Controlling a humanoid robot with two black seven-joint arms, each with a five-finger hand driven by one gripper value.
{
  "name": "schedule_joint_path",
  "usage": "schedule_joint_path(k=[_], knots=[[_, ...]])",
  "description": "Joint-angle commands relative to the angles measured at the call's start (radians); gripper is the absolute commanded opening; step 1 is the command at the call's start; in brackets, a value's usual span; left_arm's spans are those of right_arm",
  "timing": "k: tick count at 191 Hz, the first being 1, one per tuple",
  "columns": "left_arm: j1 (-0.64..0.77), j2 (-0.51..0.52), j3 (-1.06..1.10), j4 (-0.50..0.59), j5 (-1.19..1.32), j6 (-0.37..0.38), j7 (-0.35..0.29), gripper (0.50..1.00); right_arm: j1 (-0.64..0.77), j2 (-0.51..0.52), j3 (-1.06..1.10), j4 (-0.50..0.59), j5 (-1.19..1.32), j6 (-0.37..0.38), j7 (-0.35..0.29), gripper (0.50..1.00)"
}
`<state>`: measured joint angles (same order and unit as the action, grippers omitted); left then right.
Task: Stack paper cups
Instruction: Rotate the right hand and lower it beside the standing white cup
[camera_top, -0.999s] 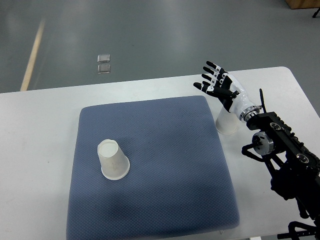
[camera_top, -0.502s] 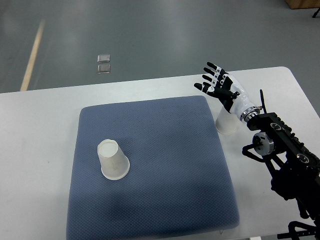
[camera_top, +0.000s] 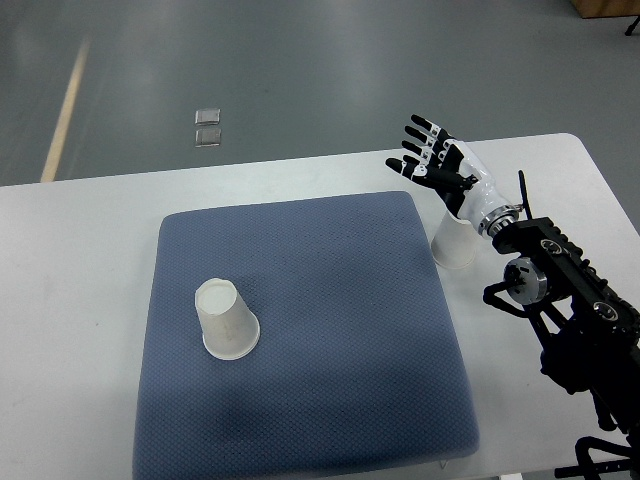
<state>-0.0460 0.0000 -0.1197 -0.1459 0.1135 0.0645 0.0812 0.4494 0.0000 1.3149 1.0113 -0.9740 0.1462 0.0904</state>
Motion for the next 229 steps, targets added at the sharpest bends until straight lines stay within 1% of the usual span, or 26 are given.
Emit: schedule_joint_path(k=[1, 10, 22, 34, 58, 82, 97, 110, 120, 121, 131, 170, 229], knots=[[0.000, 0.000, 0.000, -0.001, 0.000, 0.000, 0.000, 1.000, 0.009, 0.000, 0.003, 0.038, 0.000, 0.019, -0.001, 0.928], [0.000, 0.000, 0.000, -0.001, 0.000, 0.000, 0.000, 1.000, 0.018, 0.000, 0.000, 0.044, 0.000, 0.038, -0.001, 0.928], [0.000, 0.000, 0.000, 0.000, 0.000, 0.000, 0.000, 1.000, 0.020, -0.008, 0.003, 0.046, 0.000, 0.082, -0.001, 0.926], [0.000, 0.000, 0.000, 0.000, 0.000, 0.000, 0.000, 1.000, 0.020, -0.054, 0.006, 0.049, 0.000, 0.110, -0.001, 0.926], [0.000, 0.000, 0.000, 0.000, 0.000, 0.000, 0.000, 1.000, 0.031, -0.123, -0.011, 0.049, -0.018, 0.118, -0.001, 0.924], [0.000, 0.000, 0.000, 0.000, 0.000, 0.000, 0.000, 1.000, 0.052, -0.224, -0.077, 0.050, -0.083, 0.164, 0.009, 0.924], [0.000, 0.000, 0.000, 0.000, 0.000, 0.000, 0.000, 1.000, 0.084, -0.287, -0.143, 0.050, -0.161, 0.185, 0.035, 0.924], [0.000, 0.000, 0.000, 0.000, 0.000, 0.000, 0.000, 1.000, 0.106, -0.339, -0.216, 0.050, -0.242, 0.188, 0.081, 0.924], [0.000, 0.000, 0.000, 0.000, 0.000, 0.000, 0.000, 1.000, 0.106, -0.339, -0.217, 0.050, -0.242, 0.188, 0.081, 0.924], [0.000, 0.000, 0.000, 0.000, 0.000, 0.000, 0.000, 1.000, 0.121, -0.365, -0.256, 0.052, -0.305, 0.188, 0.104, 0.924], [0.000, 0.000, 0.000, 0.000, 0.000, 0.000, 0.000, 1.000, 0.129, -0.376, -0.286, 0.056, -0.371, 0.188, 0.118, 0.924], [0.000, 0.000, 0.000, 0.000, 0.000, 0.000, 0.000, 1.000, 0.132, -0.391, -0.345, 0.086, -0.571, 0.190, 0.124, 0.924], [0.000, 0.000, 0.000, 0.000, 0.000, 0.000, 0.000, 1.000, 0.138, -0.419, -0.394, 0.084, -0.681, 0.190, 0.121, 0.924]])
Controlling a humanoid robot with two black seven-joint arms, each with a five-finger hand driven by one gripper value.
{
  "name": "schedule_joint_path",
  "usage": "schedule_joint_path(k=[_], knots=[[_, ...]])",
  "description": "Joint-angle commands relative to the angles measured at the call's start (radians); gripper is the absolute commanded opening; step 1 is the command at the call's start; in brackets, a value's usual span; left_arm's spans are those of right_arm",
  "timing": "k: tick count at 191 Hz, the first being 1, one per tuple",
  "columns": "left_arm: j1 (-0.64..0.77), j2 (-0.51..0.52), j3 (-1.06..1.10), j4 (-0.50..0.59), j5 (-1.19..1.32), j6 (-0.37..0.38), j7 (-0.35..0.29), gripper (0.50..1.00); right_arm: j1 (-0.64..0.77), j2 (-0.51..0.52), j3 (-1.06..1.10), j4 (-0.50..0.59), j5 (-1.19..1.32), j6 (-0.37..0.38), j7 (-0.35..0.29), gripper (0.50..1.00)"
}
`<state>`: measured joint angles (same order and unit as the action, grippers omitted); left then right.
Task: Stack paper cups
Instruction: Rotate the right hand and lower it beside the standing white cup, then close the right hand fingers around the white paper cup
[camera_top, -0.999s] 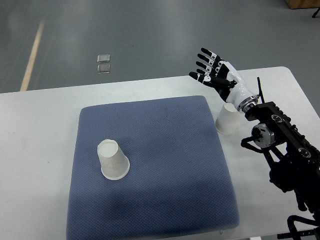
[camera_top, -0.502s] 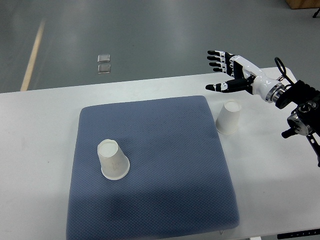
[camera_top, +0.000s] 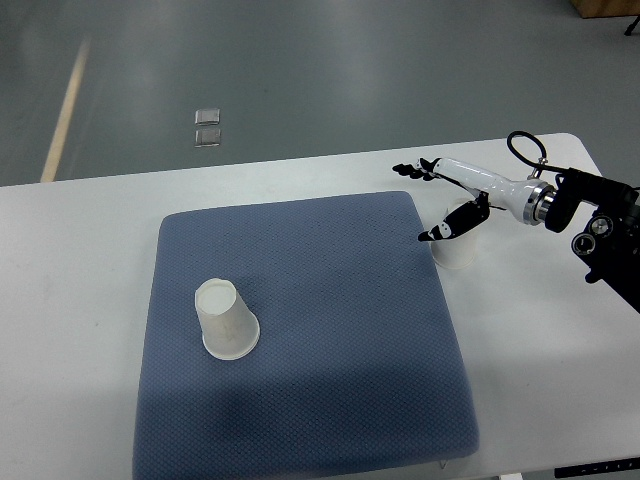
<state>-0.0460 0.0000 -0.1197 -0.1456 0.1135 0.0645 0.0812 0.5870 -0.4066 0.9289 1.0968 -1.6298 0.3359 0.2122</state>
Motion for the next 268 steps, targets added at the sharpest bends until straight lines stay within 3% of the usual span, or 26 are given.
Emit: schedule_joint_path(k=[1, 160, 268], knots=[[0.000, 0.000, 0.000, 0.000, 0.000, 0.000, 0.000, 1.000, 0.000, -0.012, -0.008, -0.002, -0.025, 0.000, -0.001, 0.924], [0.000, 0.000, 0.000, 0.000, 0.000, 0.000, 0.000, 1.000, 0.013, -0.052, -0.022, -0.048, -0.262, -0.012, -0.010, 0.907], [0.000, 0.000, 0.000, 0.000, 0.000, 0.000, 0.000, 1.000, 0.013, -0.052, -0.022, -0.089, -0.292, -0.015, -0.010, 0.805]])
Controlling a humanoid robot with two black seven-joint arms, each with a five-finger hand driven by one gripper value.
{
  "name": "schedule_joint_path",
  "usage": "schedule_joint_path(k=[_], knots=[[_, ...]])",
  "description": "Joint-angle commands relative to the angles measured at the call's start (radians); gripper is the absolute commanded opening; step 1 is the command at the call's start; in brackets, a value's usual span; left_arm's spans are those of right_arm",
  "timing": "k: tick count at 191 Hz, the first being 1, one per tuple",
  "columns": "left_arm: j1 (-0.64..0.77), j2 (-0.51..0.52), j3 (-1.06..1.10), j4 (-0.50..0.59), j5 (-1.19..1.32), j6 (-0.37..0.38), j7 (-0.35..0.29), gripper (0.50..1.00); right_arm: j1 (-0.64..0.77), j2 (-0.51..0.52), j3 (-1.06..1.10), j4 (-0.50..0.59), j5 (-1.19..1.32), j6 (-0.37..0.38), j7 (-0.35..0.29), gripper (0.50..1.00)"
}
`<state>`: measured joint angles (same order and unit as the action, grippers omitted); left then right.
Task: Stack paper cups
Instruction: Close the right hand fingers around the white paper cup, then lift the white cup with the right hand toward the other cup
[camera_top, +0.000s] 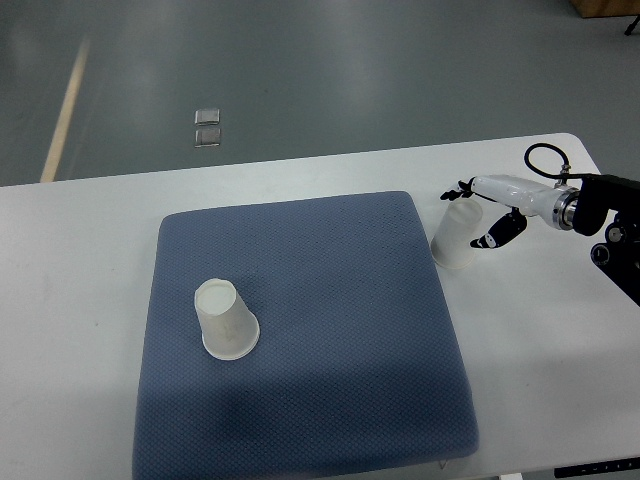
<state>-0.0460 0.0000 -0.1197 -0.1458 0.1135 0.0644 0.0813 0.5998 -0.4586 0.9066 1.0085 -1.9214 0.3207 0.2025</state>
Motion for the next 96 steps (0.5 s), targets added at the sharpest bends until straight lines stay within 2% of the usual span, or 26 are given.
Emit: schedule_joint_path(k=[1, 21, 40, 84, 96], knots=[[0.000, 0.000, 0.000, 0.000, 0.000, 0.000, 0.000, 1.000, 0.000, 0.000, 0.000, -0.001, -0.001, 0.000, 0.000, 0.805], [0.000, 0.000, 0.000, 0.000, 0.000, 0.000, 0.000, 1.000, 0.000, 0.000, 0.000, -0.001, -0.001, 0.000, 0.000, 0.793], [0.000, 0.000, 0.000, 0.000, 0.000, 0.000, 0.000, 1.000, 0.000, 0.000, 0.002, -0.001, -0.001, 0.000, 0.000, 0.754], [0.000, 0.000, 0.000, 0.000, 0.000, 0.000, 0.000, 1.000, 0.002, -0.002, 0.003, -0.001, 0.001, -0.011, 0.000, 0.586], [0.000, 0.000, 0.000, 0.000, 0.000, 0.000, 0.000, 1.000, 0.009, -0.003, 0.005, -0.001, 0.001, -0.017, 0.000, 0.578]])
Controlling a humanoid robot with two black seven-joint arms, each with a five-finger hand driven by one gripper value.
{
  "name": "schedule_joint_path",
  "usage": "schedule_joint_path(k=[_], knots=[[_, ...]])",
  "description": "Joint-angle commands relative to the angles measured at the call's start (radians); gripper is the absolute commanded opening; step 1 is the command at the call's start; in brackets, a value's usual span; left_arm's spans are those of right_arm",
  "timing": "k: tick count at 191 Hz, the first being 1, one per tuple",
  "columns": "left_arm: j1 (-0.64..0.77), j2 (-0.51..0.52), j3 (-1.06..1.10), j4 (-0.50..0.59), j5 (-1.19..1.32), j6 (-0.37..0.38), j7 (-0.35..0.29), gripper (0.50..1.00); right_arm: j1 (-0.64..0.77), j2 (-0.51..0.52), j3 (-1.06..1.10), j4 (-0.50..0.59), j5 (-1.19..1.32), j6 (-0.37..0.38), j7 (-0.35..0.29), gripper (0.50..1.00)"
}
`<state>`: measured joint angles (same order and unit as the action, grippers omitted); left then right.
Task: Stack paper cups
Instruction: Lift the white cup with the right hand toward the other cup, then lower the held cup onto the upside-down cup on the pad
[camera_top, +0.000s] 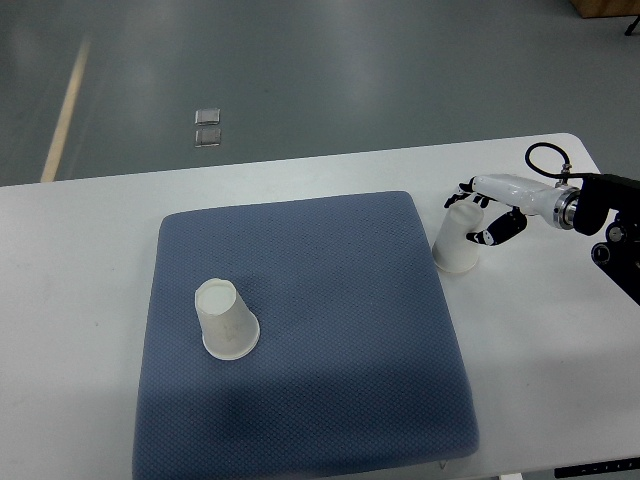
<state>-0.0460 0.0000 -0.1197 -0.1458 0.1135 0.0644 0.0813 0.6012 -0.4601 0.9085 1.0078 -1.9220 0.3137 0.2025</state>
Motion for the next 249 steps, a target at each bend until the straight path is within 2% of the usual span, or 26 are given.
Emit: schedule_joint_path(k=[1, 13, 46, 78, 120, 139, 175, 205, 249], knots=[[0.000, 0.000, 0.000, 0.000, 0.000, 0.000, 0.000, 1.000, 0.011, -0.003, 0.003, 0.000, 0.001, -0.012, 0.000, 0.574], [0.000, 0.000, 0.000, 0.000, 0.000, 0.000, 0.000, 1.000, 0.020, -0.017, 0.006, 0.002, 0.005, -0.010, 0.000, 0.549], [0.000, 0.000, 0.000, 0.000, 0.000, 0.000, 0.000, 1.000, 0.069, -0.057, 0.009, 0.025, 0.023, 0.002, 0.000, 0.549], [0.000, 0.000, 0.000, 0.000, 0.000, 0.000, 0.000, 1.000, 0.134, -0.092, 0.009, 0.117, 0.093, 0.044, -0.011, 0.549], [0.000, 0.000, 0.000, 0.000, 0.000, 0.000, 0.000, 1.000, 0.218, -0.071, 0.003, 0.272, 0.187, 0.128, -0.112, 0.549], [0.000, 0.000, 0.000, 0.000, 0.000, 0.000, 0.000, 1.000, 0.256, 0.001, -0.005, 0.319, 0.207, 0.180, -0.140, 0.549], [0.000, 0.000, 0.000, 0.000, 0.000, 0.000, 0.000, 1.000, 0.301, 0.153, -0.006, 0.345, 0.207, 0.255, -0.196, 0.549], [0.000, 0.000, 0.000, 0.000, 0.000, 0.000, 0.000, 1.000, 0.338, 0.276, -0.057, 0.345, 0.205, 0.265, -0.247, 0.549], [0.000, 0.000, 0.000, 0.000, 0.000, 0.000, 0.000, 1.000, 0.364, 0.360, -0.128, 0.348, 0.207, 0.274, -0.259, 0.549]])
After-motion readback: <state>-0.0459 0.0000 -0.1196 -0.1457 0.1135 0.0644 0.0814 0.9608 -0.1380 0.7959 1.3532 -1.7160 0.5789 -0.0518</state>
